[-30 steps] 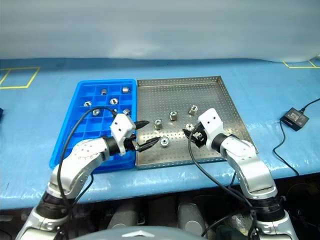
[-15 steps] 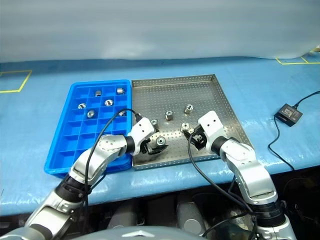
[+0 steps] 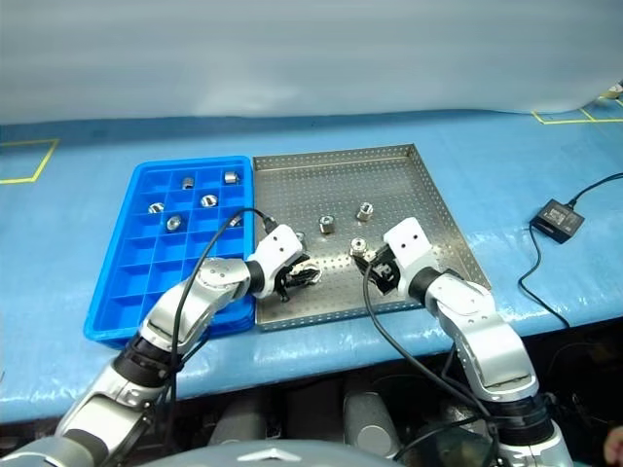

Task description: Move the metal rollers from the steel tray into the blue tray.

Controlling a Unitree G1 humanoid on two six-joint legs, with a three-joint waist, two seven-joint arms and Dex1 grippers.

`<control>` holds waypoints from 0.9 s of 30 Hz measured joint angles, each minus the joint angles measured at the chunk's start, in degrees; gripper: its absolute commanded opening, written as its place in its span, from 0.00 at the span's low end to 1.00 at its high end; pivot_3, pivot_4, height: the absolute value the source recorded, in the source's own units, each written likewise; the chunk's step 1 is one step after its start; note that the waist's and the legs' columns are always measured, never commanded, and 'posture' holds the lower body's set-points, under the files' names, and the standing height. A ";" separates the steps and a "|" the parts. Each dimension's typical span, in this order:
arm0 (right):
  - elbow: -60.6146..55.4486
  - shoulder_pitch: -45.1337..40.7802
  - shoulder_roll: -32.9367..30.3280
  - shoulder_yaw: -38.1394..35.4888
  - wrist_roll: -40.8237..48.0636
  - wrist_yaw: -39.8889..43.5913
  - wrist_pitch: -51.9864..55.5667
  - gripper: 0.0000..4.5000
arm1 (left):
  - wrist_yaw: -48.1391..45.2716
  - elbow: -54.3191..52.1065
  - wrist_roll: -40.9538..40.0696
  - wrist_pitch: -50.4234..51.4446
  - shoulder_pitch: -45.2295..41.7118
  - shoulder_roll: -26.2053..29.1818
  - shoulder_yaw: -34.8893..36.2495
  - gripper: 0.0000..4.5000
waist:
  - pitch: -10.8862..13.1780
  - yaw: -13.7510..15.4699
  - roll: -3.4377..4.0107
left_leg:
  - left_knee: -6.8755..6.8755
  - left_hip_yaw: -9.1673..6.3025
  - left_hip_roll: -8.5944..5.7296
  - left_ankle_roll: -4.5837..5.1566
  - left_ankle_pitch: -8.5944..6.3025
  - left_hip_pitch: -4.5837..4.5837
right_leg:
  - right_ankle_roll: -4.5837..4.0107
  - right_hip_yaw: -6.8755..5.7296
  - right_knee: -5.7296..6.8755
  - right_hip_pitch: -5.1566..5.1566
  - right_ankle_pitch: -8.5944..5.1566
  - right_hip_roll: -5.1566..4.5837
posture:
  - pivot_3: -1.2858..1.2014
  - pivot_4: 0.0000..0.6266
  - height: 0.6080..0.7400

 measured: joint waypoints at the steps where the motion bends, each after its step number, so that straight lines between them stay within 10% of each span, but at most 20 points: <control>1: 0.20 -0.05 0.01 0.21 0.01 0.16 0.31 0.81 | -0.18 -0.02 -0.09 -0.03 0.01 0.04 0.05 0.20 | 0.00 0.06 0.00 | 0.00 0.00 0.00 0.00 0.00 0.00 | 0.00 0.00 0.00 0.00 0.00 0.00 | 0.47 0.24 1.00; 17: 2.43 -1.07 0.53 1.82 -0.18 0.69 0.72 0.81 | 0.43 -3.83 -5.34 -0.05 1.84 -2.53 8.65 0.20 | 0.00 0.75 0.00 | -0.01 -0.02 -0.02 0.00 0.00 -0.02 | 0.01 0.00 0.00 0.00 0.02 0.01 | 0.48 0.24 1.00; 27: 4.08 -2.78 1.04 2.67 -0.40 0.55 0.67 0.81 | 1.14 -3.41 -3.44 -1.40 3.10 -1.77 6.51 0.84 | 0.00 1.42 0.00 | 0.02 -0.03 -0.05 0.00 0.00 -0.04 | 0.02 0.01 -0.02 0.02 0.02 -0.01 | 0.48 0.24 1.00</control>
